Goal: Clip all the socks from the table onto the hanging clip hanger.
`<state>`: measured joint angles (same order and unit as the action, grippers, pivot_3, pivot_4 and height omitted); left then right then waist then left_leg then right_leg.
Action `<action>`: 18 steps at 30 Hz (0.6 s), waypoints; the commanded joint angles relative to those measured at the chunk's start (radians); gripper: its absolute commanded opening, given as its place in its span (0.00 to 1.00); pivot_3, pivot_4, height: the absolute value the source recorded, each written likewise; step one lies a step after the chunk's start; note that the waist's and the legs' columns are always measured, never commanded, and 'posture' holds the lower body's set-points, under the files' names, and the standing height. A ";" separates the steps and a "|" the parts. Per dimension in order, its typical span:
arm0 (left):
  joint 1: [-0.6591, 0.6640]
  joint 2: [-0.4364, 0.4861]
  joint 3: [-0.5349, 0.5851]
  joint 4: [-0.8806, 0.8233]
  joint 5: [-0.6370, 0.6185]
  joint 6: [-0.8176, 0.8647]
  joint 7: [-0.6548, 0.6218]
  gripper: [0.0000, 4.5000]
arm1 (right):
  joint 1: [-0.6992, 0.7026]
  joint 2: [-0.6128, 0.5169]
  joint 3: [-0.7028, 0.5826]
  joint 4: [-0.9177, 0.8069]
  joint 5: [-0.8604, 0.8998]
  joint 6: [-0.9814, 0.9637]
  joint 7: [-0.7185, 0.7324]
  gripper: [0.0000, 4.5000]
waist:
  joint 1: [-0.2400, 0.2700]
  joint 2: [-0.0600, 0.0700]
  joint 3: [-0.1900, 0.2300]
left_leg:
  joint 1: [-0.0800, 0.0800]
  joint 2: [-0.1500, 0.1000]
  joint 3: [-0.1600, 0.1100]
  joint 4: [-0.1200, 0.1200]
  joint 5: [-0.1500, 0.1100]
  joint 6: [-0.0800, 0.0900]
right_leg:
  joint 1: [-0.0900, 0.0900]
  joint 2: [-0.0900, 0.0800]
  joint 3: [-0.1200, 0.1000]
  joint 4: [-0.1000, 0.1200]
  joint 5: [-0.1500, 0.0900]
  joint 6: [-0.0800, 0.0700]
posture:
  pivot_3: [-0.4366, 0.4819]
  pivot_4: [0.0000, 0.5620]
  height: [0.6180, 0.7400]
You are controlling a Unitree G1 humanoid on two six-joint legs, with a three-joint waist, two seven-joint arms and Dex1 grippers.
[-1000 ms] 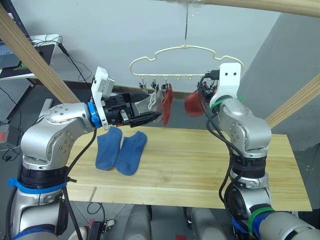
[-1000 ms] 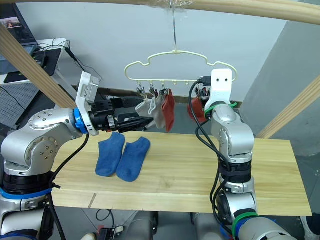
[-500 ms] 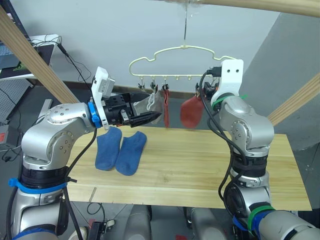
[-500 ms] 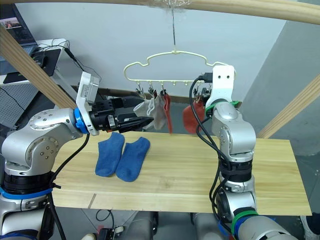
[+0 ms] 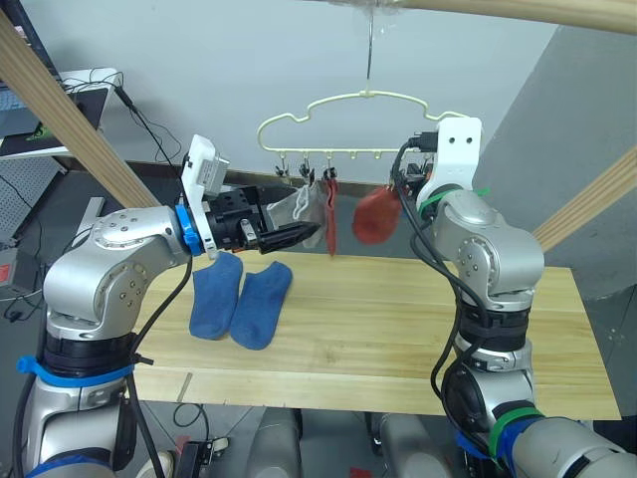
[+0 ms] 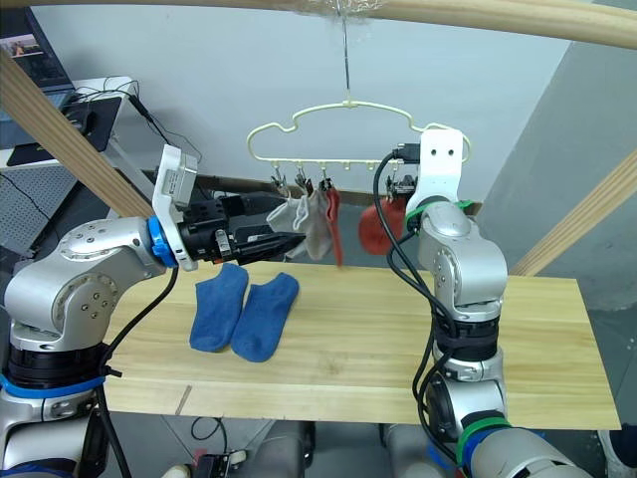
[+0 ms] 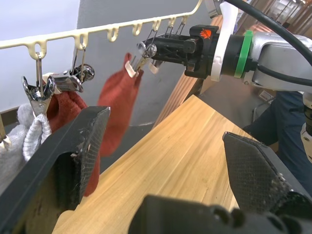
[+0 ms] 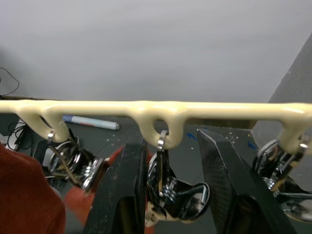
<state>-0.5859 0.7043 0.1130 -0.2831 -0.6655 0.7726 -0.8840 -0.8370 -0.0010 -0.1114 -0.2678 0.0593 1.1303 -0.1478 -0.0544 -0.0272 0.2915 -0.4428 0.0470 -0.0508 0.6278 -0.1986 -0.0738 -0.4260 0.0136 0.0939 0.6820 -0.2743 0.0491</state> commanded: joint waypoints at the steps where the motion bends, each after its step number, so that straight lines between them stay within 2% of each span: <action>1: -0.001 -0.002 0.003 -0.036 -0.008 -0.023 0.001 0.95 | 0.006 -0.007 0.011 -0.056 -0.010 -0.003 -0.001 0.36 | 0.000 0.000 0.000 | 0.000 0.000 0.000 0.000 0.000 0.000 | 0.000 0.000 0.000 0.000 0.000 0.000 | 0.47 0.48 1.00; 10: 0.006 -0.006 0.004 -0.039 -0.007 -0.025 0.004 0.95 | 0.016 -0.019 0.022 -0.080 -0.013 0.027 -0.002 0.36 | -0.001 0.000 0.000 | 0.000 0.000 0.000 0.000 0.000 0.000 | 0.000 0.000 0.000 0.000 0.000 0.000 | 0.47 0.48 1.00; 18: 0.005 -0.011 -0.004 -0.033 -0.003 -0.035 0.007 0.95 | -0.006 0.032 0.011 -0.105 -0.002 0.076 -0.019 0.36 | -0.002 0.000 0.000 | 0.000 0.000 0.000 0.000 0.000 0.000 | 0.000 0.000 0.000 0.000 0.000 0.000 | 0.47 0.48 1.00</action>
<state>-0.5746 0.6946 0.1023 -0.2831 -0.6645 0.7572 -0.8813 -0.8137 0.0221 -0.0978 -0.3266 0.0589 1.2079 -0.1575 -0.0567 -0.0272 0.2914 -0.4428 0.0470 -0.0509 0.6279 -0.1986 -0.0738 -0.4260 0.0137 0.0939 0.6822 -0.2743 0.0490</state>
